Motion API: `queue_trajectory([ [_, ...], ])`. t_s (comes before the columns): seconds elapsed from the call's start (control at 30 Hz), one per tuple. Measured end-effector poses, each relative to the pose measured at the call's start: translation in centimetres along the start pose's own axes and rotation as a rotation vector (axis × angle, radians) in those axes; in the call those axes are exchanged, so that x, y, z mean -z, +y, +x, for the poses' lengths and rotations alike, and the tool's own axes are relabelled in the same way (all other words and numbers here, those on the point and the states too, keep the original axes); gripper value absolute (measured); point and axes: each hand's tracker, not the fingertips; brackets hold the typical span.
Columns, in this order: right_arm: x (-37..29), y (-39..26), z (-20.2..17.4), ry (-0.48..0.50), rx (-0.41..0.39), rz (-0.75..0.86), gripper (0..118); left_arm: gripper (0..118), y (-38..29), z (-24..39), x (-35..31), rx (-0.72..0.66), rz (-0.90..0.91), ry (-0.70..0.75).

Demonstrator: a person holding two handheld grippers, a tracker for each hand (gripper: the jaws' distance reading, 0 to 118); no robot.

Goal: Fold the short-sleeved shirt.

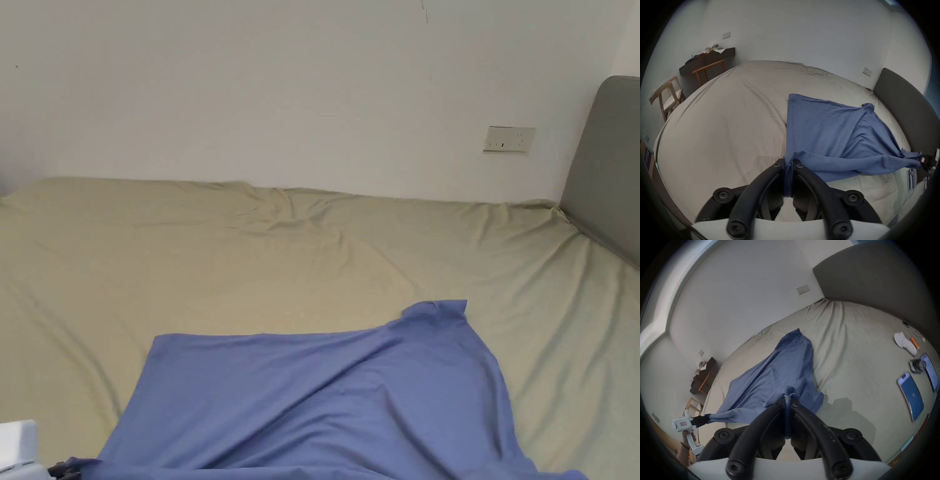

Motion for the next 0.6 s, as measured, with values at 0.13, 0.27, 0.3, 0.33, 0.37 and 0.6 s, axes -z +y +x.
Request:
queue_trajectory([
  [0.13,-3.2,-2.3,1.2,0.004,0.021,0.006,7,7,-2.8,-0.2,-2.0,0.014,0.003,0.027],
  [0.27,-5.1,-4.9,1.9,-0.011,0.028,-0.005,7,7,-5.8,-0.4,-3.3,-0.009,-0.008,0.037],
  [0.3,-5.4,-5.6,2.2,-0.015,0.033,-0.012,7,7,-6.8,-0.6,-3.5,-0.013,-0.012,0.038],
  [0.33,-5.5,-6.3,2.5,-0.017,0.039,-0.020,7,7,-7.5,-0.6,-3.7,-0.015,-0.017,0.039],
  [0.37,-5.7,-7.1,2.8,-0.024,0.049,-0.026,7,7,-8.4,-0.6,-3.8,-0.014,-0.025,0.039],
  [0.6,-6.2,-10.5,5.5,-0.093,0.081,-0.085,7,7,-12.5,-1.7,-4.1,-0.001,-0.090,0.052],
])
